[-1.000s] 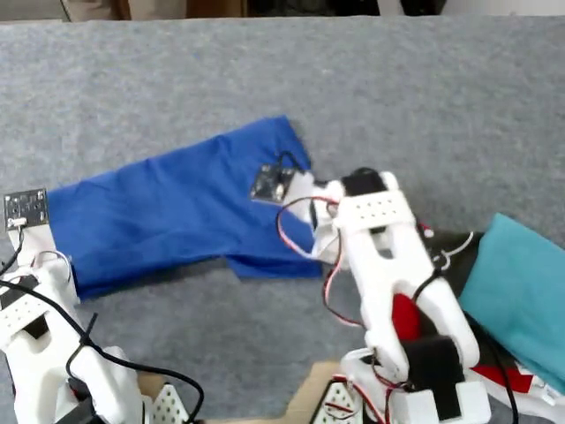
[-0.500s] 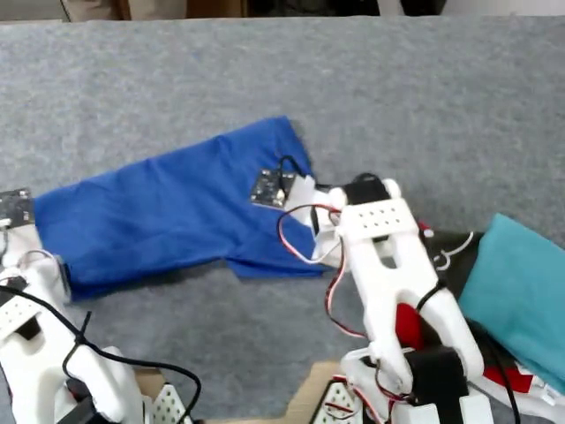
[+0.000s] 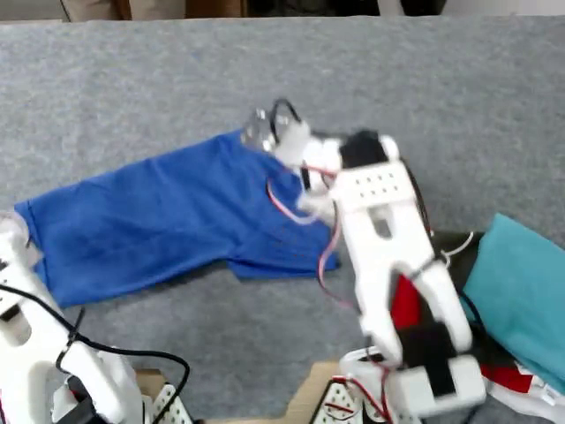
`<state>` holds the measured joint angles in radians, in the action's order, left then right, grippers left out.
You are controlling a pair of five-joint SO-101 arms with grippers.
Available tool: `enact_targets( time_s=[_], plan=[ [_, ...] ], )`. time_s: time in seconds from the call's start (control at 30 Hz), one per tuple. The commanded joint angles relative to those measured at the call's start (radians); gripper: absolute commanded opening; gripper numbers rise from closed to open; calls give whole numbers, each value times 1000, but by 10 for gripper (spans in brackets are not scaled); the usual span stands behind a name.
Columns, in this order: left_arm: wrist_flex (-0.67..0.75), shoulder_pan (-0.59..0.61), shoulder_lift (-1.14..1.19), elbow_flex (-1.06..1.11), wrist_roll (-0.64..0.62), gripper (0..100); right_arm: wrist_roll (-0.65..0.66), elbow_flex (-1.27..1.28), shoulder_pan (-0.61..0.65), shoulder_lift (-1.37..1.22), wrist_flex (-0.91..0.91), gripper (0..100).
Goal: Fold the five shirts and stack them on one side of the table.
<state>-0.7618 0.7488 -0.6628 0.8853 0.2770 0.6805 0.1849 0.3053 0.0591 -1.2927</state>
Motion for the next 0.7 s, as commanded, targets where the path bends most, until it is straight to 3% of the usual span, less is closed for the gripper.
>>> enact_targets(
  time_s=[0.0, 0.3, 0.67],
  plan=[
    [-3, -120, 48, -64, -80, 19, -63, -303, 45, -240, -31, 15],
    [215, -169, 469, -187, -117, 19, -189, -990, 101, -845, -147, 16],
    [221, -143, 924, -591, -117, 19, -227, -1728, 87, -1448, -176, 16]
  ],
)
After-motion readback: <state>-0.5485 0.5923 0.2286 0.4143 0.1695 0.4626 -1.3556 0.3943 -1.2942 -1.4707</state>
